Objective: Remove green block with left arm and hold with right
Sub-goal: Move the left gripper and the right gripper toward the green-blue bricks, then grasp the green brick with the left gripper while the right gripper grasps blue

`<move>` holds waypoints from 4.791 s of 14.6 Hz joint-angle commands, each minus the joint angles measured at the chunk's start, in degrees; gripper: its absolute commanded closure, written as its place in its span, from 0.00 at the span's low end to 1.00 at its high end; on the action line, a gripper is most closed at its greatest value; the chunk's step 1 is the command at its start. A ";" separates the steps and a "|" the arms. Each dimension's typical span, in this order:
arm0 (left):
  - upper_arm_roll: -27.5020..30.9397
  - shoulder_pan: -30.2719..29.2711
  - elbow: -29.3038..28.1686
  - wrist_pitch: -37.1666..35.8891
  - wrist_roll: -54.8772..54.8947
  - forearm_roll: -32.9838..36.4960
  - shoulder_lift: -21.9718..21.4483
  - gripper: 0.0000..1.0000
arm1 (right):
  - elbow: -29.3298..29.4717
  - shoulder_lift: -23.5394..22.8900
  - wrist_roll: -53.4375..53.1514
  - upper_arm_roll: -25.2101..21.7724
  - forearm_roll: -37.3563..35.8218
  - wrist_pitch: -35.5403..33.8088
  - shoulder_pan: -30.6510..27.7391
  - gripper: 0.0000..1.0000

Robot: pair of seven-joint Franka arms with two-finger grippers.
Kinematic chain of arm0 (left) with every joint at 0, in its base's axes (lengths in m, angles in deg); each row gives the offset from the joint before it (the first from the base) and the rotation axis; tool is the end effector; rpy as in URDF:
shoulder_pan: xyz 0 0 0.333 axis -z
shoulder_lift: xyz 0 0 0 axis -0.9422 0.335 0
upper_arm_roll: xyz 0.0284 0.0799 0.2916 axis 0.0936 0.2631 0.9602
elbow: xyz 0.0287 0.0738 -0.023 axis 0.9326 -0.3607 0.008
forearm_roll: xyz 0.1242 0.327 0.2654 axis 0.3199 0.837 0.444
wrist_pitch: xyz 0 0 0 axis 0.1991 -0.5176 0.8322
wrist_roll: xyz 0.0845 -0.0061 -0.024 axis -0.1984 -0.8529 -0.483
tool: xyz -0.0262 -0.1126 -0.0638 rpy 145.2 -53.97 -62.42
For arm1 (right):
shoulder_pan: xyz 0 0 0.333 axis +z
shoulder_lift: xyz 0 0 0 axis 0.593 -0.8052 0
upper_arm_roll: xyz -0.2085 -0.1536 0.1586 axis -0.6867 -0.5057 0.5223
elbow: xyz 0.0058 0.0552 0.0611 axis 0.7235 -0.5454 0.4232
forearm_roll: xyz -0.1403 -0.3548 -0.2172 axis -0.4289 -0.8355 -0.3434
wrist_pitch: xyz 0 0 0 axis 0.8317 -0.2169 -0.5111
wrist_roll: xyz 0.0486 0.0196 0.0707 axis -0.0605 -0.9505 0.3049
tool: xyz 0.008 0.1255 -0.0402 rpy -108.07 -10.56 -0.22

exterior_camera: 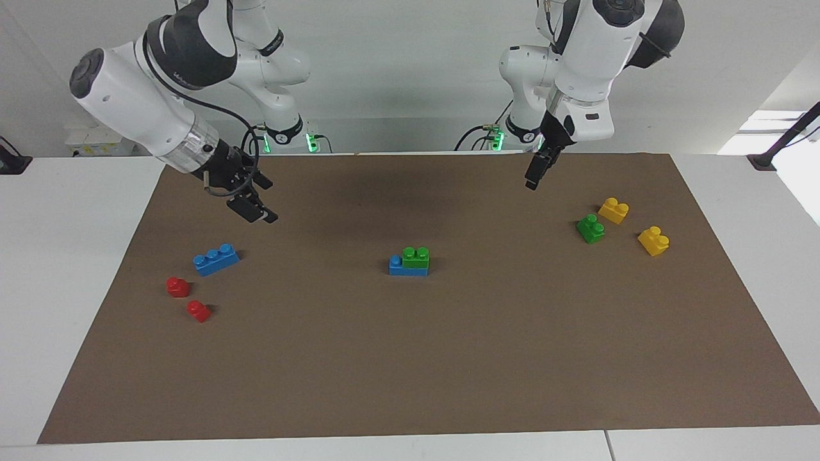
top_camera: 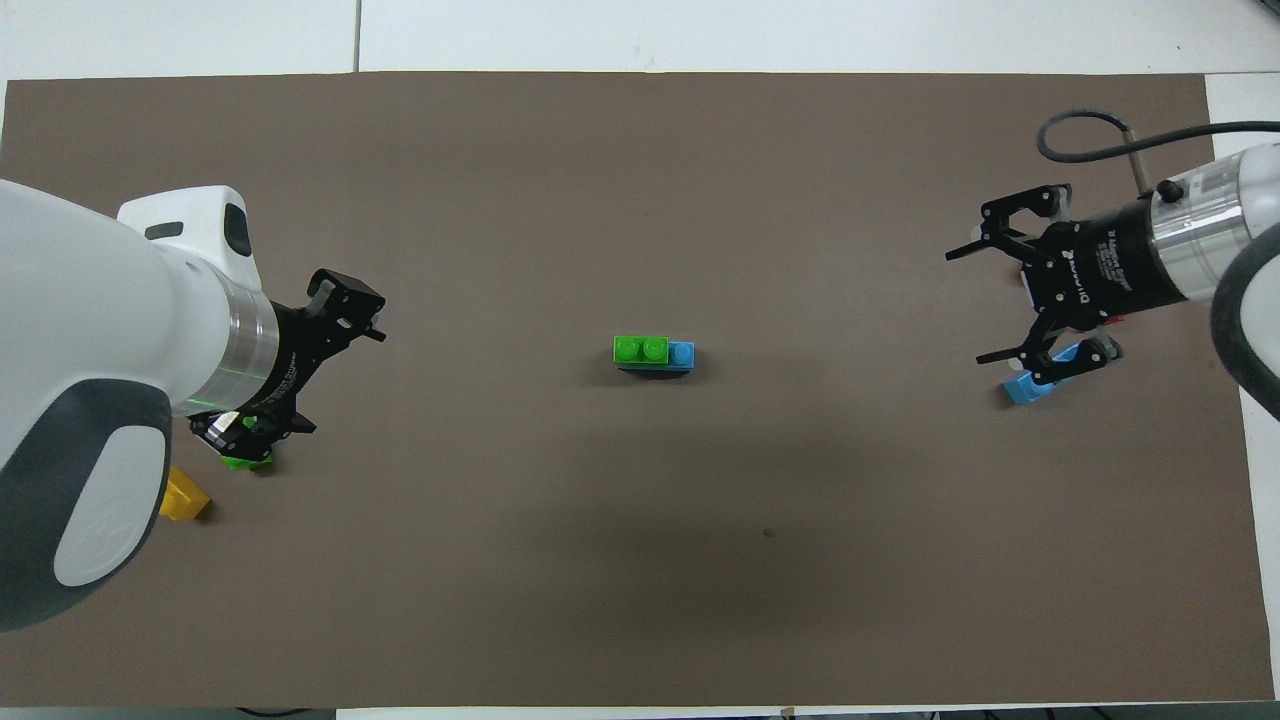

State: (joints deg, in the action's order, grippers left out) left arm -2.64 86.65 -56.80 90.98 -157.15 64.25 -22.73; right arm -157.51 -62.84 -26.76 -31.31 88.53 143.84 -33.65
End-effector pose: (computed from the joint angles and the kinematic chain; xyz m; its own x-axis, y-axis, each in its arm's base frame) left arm 0.5360 -0.2096 0.5368 0.6214 0.7822 -0.0457 0.7835 -0.6208 0.0264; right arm 0.6223 0.0685 0.4773 0.1896 -0.8594 -0.4748 -0.9798 -0.1971 -0.0345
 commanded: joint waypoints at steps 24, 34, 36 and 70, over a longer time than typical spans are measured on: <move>0.94 17.53 1.04 25.12 -49.54 -1.45 18.89 0.00 | -14.65 -7.11 -12.75 0.59 14.46 34.16 17.15 0.04; 0.94 18.41 9.31 25.22 -56.23 2.51 29.45 0.00 | -14.04 -13.17 -10.38 0.59 16.66 40.66 21.45 0.04; 0.94 18.41 9.40 25.57 -56.93 3.30 30.68 0.00 | -14.04 -13.96 -10.28 0.59 17.54 42.24 22.94 0.04; 1.02 19.73 4.39 30.06 -62.56 4.09 30.50 0.00 | -14.04 -18.71 -6.86 0.59 22.90 52.53 25.67 0.57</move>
State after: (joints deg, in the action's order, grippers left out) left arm -2.57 105.33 -51.87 120.30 -217.86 67.35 8.27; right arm -171.72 -81.20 -35.65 -30.76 109.47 195.09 -8.27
